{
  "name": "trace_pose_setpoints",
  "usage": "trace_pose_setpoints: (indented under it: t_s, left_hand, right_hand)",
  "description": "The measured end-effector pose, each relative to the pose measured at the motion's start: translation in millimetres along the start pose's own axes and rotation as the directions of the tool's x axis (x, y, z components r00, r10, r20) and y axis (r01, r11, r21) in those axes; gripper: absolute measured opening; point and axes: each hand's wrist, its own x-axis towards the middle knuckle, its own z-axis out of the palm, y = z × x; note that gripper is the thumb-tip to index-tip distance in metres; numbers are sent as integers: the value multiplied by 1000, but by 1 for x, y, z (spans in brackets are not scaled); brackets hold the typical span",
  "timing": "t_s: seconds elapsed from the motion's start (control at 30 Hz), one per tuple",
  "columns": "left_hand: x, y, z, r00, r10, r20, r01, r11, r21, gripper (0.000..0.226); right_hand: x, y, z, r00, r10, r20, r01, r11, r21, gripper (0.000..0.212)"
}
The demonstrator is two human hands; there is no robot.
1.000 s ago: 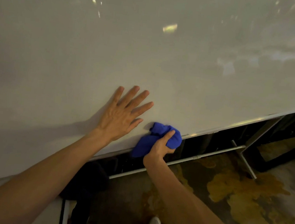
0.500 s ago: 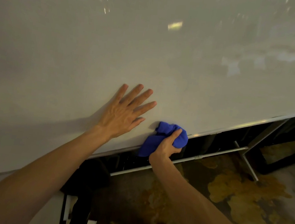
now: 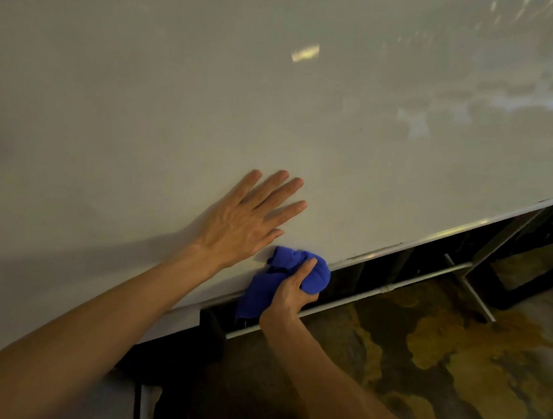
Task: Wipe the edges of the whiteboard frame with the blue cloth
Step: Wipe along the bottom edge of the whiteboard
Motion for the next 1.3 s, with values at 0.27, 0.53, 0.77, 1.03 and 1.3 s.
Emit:
trace_pose_setpoints:
  t_s: [0.27, 0.53, 0.77, 1.03, 1.3]
  left_hand:
    - [-49, -27, 1, 1000, 27, 16, -27, 999, -27, 65]
    - [-103, -40, 11, 1000, -20, 7, 20, 999, -49, 67]
    - [-137, -45, 21, 998, -66, 13, 67, 997, -35, 67]
    - [-137, -37, 28, 993, -117, 10, 118, 993, -19, 71]
    - [-157, -36, 23, 988, -141, 61, 145, 987, -73, 67]
  right_hand:
    - [-47, 71, 10, 997, 72, 40, -73, 997, 26, 68]
    - [-30, 40, 8, 987, -159, -3, 159, 985, 62, 71]
    - [-39, 66, 14, 995, -95, -5, 95, 994, 51, 68]
    - [-60, 103, 6, 995, 48, 84, -43, 997, -61, 59]
    - [-43, 72, -14, 990, -86, 115, 92, 994, -52, 43]
